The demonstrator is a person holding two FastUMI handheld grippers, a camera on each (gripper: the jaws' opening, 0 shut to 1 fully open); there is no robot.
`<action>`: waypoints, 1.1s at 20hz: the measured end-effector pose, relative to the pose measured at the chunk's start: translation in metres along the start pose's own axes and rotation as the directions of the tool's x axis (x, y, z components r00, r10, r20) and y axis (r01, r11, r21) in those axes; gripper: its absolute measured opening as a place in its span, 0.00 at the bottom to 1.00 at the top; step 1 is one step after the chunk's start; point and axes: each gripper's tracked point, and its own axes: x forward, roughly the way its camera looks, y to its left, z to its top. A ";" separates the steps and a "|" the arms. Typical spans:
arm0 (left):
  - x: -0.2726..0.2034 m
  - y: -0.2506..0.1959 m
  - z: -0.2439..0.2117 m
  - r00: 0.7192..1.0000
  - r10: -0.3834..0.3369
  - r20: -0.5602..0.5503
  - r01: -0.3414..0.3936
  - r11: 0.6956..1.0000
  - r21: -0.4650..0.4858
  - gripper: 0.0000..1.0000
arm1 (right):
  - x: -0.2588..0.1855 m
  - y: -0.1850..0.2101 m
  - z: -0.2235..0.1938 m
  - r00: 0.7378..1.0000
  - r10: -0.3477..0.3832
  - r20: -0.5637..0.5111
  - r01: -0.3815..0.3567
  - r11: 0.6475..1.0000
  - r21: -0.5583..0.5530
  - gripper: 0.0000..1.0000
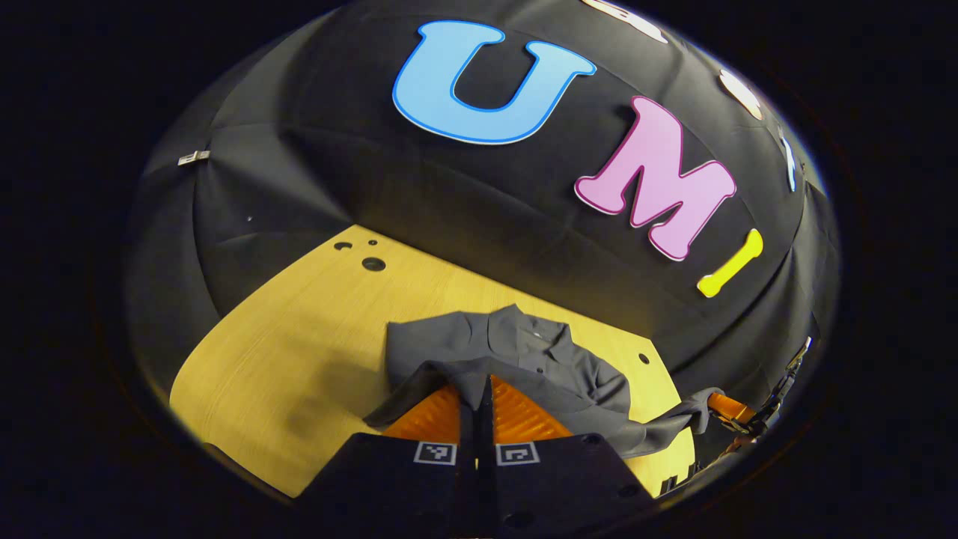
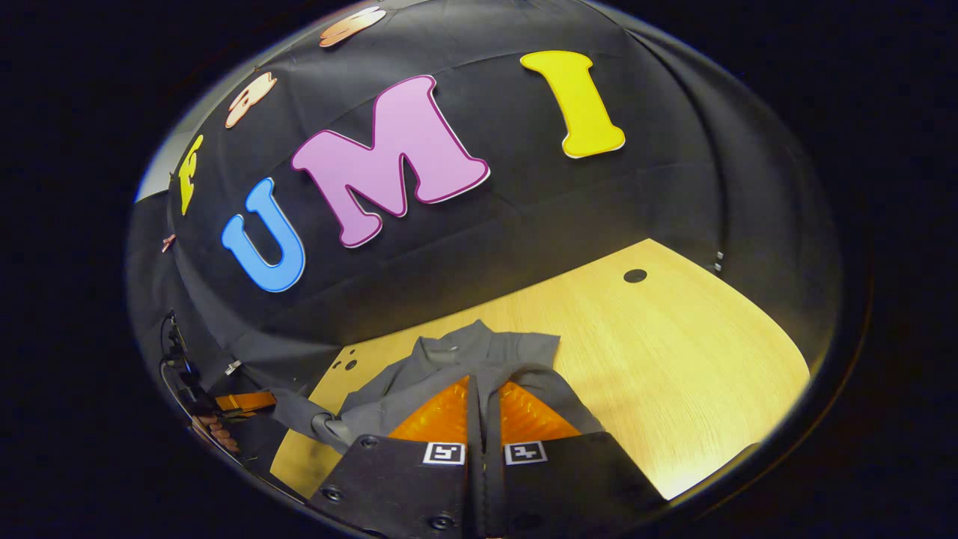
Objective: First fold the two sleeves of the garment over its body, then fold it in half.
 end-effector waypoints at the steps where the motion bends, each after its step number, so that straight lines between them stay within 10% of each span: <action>1: 0.010 -0.001 0.006 1.000 0.002 0.008 -0.002 1.000 0.001 0.05 | 0.010 -0.002 0.004 1.000 -0.004 0.005 0.004 1.000 -0.002 0.05; 22: 0.221 0.028 0.027 0.996 0.079 0.038 -0.082 0.991 0.105 0.05 | 0.209 -0.075 -0.008 0.994 -0.102 -0.031 0.100 0.994 -0.048 0.05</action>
